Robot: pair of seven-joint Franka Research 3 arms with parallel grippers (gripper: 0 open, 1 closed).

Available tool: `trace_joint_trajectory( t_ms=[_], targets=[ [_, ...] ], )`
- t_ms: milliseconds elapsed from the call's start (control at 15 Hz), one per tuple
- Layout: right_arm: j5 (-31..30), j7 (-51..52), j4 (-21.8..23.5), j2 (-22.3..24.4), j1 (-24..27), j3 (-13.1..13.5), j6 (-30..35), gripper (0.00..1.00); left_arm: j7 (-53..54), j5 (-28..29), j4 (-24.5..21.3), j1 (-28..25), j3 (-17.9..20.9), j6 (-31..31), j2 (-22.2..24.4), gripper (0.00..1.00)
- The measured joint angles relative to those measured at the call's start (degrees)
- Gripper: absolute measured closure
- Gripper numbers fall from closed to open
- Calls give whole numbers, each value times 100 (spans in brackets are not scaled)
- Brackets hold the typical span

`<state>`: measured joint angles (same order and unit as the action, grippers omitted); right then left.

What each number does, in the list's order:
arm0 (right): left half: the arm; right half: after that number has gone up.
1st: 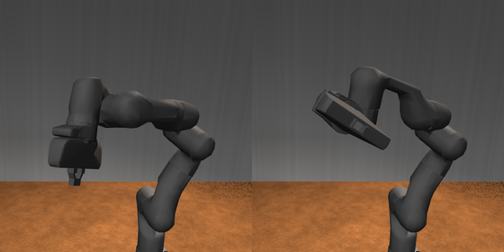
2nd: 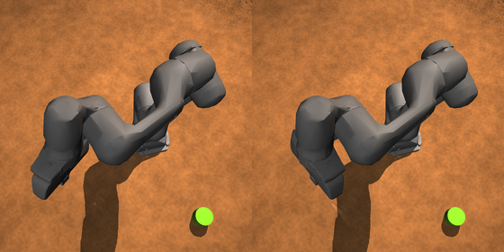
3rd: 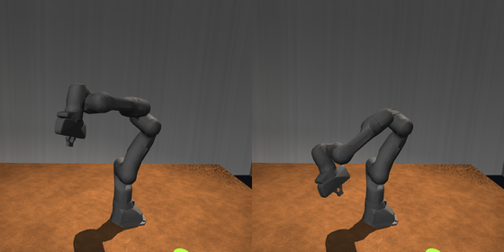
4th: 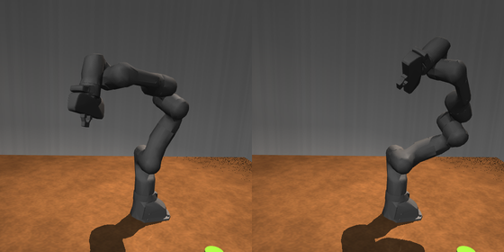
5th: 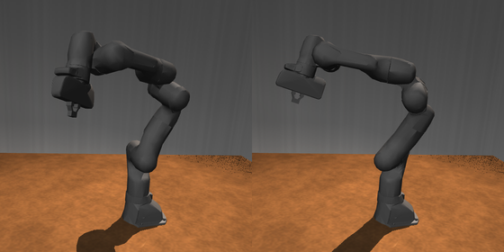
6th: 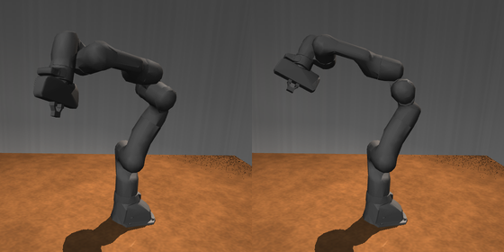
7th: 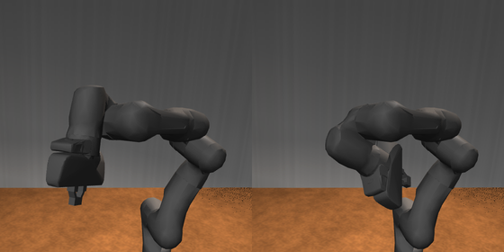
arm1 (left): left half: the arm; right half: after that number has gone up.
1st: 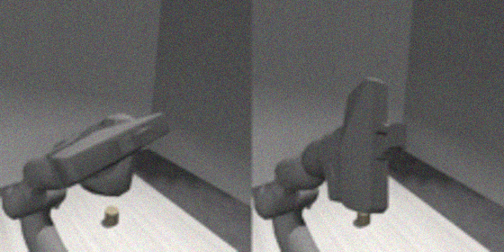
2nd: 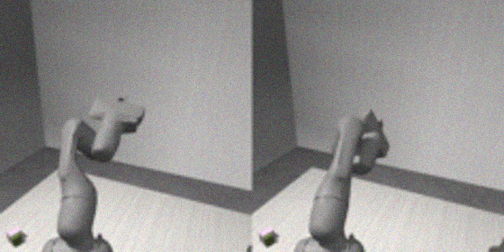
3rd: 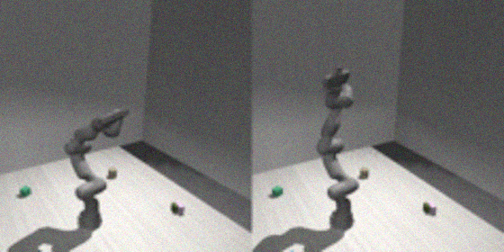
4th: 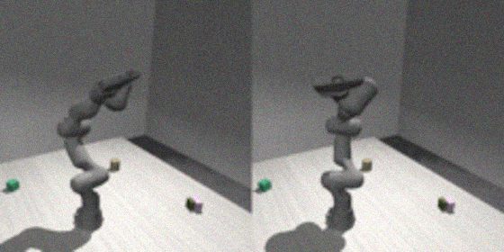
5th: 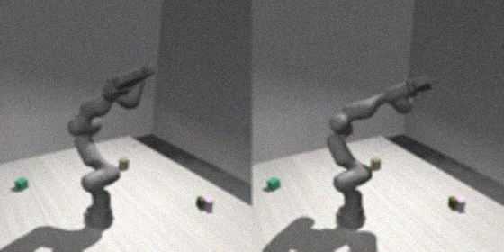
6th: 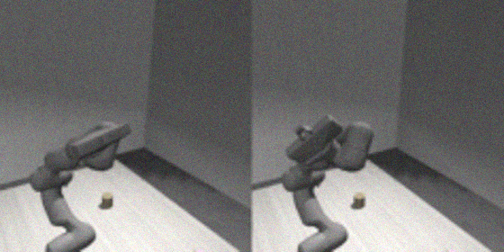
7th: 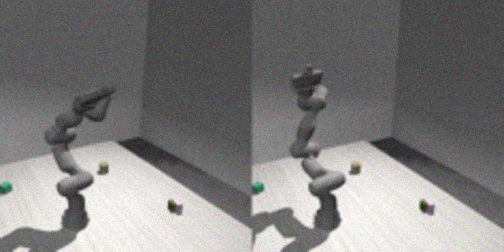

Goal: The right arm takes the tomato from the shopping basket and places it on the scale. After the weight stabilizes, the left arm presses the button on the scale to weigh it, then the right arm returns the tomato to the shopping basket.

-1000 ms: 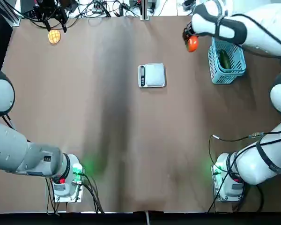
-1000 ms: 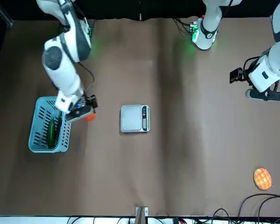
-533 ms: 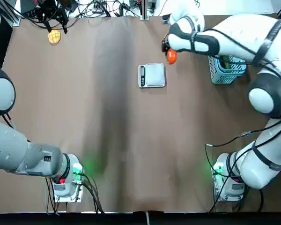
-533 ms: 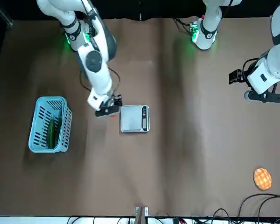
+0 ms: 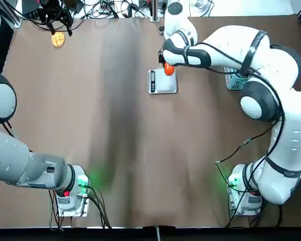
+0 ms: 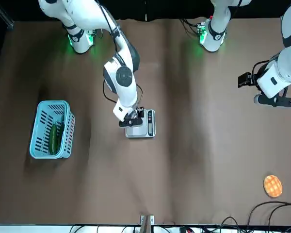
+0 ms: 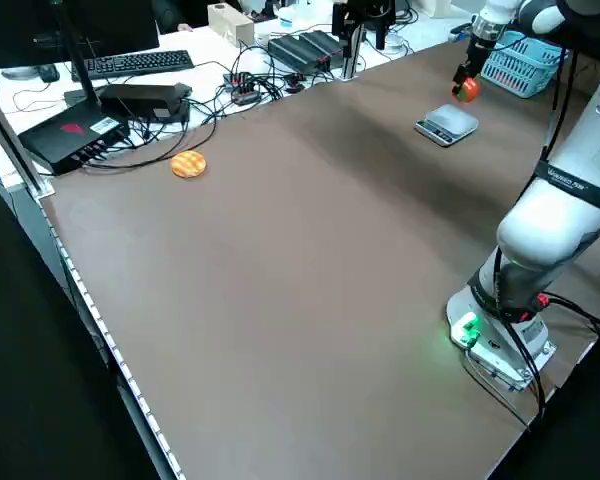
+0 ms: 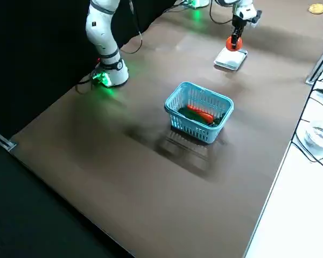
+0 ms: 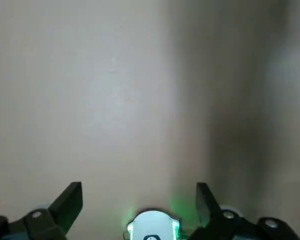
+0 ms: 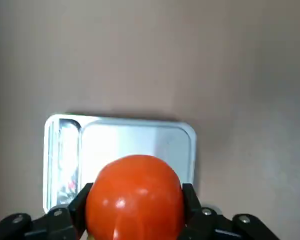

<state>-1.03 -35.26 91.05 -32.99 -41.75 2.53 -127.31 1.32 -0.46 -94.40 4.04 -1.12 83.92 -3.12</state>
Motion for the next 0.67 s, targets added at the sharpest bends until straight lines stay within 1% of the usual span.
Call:
trace_joint_trajectory(
  t_ms=[67,200,400,667],
  targets=[
    [0,-35,-90,-195,-1,7,-295,26,0,0,0,0,0,0,0,0],
    [0,-36,-128,-357,-1,15,-482,26,2,0,0,0,0,0,0,0],
    [1,-40,-155,-509,-10,-12,-526,26,4,0,0,0,-2,0,0,0],
    [12,-54,-157,-533,-30,-47,-526,26,5,0,-3,0,-4,-2,0,0]
  ],
)
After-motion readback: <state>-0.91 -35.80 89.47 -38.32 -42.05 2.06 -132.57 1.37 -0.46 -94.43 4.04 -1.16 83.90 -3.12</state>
